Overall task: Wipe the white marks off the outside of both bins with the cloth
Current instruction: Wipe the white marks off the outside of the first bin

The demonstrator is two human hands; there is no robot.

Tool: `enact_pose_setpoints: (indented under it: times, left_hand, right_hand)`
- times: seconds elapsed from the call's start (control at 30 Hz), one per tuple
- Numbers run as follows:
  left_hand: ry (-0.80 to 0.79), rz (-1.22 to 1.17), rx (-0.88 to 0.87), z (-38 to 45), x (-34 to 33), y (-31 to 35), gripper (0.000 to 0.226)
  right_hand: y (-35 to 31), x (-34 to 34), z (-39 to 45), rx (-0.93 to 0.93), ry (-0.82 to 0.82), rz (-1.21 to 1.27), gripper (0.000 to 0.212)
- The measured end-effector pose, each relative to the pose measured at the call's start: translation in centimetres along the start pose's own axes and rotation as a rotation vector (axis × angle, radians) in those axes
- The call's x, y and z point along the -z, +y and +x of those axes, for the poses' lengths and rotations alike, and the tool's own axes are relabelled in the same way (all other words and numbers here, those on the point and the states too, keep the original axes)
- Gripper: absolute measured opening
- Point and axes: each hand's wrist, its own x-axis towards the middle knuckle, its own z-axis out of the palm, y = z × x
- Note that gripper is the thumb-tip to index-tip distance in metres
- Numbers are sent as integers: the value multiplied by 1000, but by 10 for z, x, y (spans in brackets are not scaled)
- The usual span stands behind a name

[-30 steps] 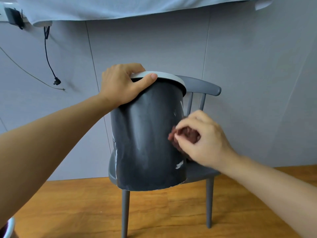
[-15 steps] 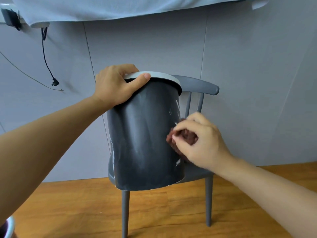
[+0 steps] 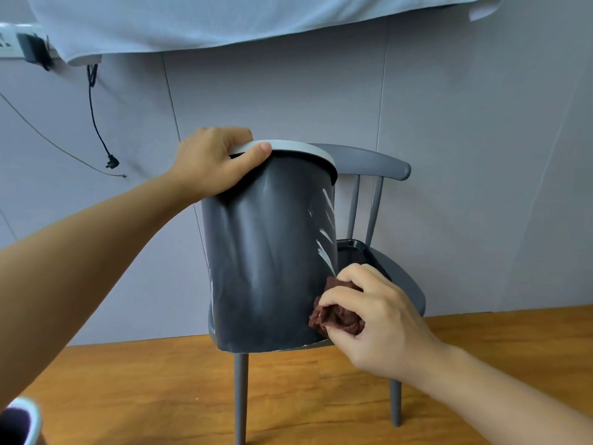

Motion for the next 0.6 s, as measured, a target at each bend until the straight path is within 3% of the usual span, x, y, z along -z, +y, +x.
enact_pose_setpoints:
  times: [0.1, 0.2, 0.37, 0.47, 0.6]
  left_hand:
    - [-71, 178, -94, 12, 13, 7, 55]
    - [-116, 201, -108, 24, 11, 25, 55]
    - [-10, 277, -152, 25, -13, 40, 53]
    - [68, 295, -130, 17, -22, 39, 64]
    - [179, 276, -86, 10, -24, 33, 69]
  right_hand:
    - [-6, -3, 3, 2, 5, 26, 22]
    - [-13, -8, 7, 7, 23, 47, 23]
    - [-22, -15, 5, 66, -8, 62, 23]
    - [-25, -18, 4, 84, -23, 54, 24]
    - [-18, -3, 23, 33, 143, 143, 18]
